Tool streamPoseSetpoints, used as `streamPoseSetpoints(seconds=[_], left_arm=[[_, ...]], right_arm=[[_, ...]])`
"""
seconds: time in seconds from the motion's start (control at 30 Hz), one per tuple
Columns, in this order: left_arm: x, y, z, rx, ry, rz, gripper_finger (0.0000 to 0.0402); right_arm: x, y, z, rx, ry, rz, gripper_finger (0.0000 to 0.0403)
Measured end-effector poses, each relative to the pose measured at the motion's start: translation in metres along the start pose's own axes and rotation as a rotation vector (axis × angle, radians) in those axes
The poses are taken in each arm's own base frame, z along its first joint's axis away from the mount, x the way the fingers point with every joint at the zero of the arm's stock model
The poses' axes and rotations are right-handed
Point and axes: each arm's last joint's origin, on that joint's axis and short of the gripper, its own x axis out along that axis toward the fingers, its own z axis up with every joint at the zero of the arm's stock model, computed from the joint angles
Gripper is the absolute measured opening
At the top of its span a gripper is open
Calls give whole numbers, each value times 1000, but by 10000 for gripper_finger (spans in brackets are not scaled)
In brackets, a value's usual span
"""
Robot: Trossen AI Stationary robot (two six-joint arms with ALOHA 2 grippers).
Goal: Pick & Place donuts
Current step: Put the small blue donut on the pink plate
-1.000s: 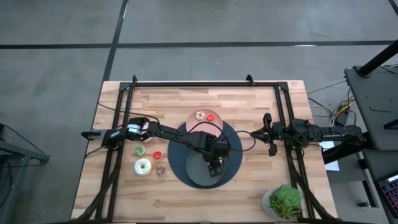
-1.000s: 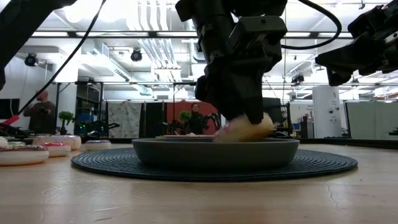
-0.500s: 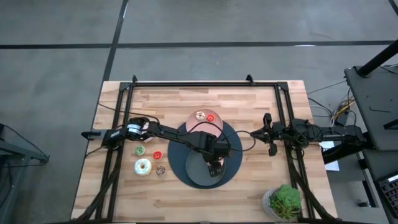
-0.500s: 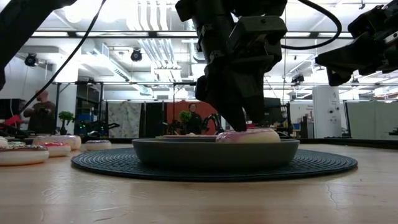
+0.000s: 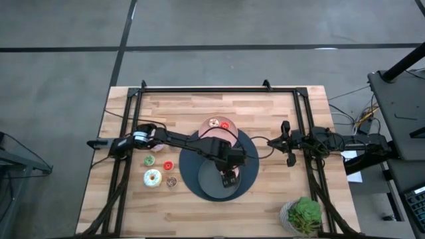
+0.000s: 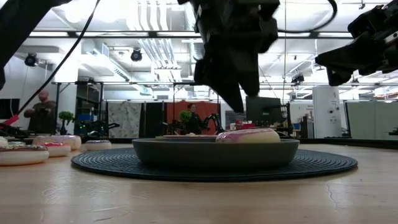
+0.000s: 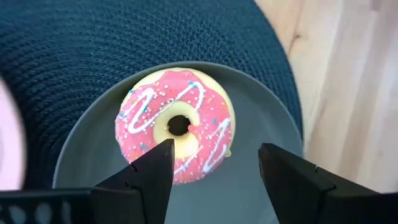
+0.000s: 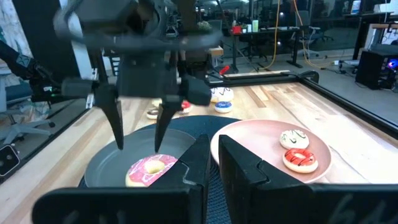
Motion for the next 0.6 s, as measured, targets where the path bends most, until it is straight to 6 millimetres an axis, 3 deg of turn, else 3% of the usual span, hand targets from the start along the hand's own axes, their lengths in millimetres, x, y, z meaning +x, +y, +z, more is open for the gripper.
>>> streamPoseSetpoints(seconds=[0.17,0.6], left_arm=[[-14,-1,-1,1,-10,2,204],[-13,3,-7,-3,-12,19,204]], right_arm=[[0,0,0,0,0,0,29],[0,0,0,0,1,0,29]])
